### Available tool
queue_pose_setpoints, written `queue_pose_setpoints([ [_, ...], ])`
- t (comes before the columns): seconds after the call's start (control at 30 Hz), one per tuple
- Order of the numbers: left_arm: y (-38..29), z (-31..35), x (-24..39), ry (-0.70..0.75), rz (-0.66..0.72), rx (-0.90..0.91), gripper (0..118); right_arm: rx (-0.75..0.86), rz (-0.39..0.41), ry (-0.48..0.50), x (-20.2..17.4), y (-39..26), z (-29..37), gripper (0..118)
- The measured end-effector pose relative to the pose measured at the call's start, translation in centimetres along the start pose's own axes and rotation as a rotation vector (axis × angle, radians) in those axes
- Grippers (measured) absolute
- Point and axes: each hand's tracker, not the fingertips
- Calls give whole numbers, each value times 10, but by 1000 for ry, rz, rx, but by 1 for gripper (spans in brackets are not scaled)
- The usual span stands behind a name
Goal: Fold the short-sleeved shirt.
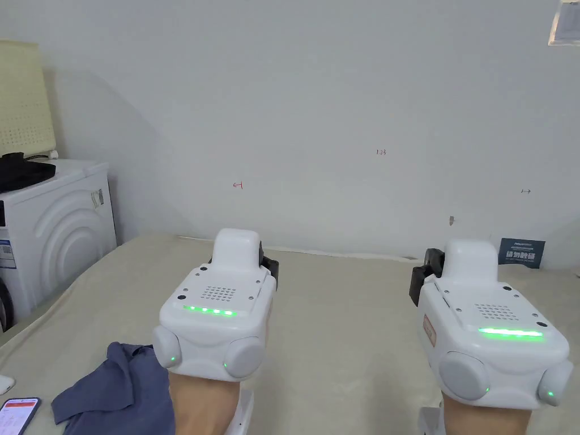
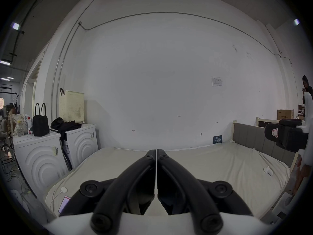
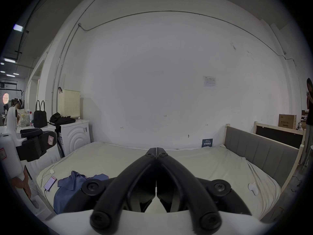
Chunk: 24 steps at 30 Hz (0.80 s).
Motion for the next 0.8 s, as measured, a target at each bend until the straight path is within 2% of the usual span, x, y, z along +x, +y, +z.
queue_pose_setpoints([
  [0.63,-9,5,-34,55,-31,-33,0,-9,-3,87,-31,-7,-15,0],
  [0.8,-21,-3,-52,77,-29,-69,0,-25,30,102,-44,-16,-22,0],
])
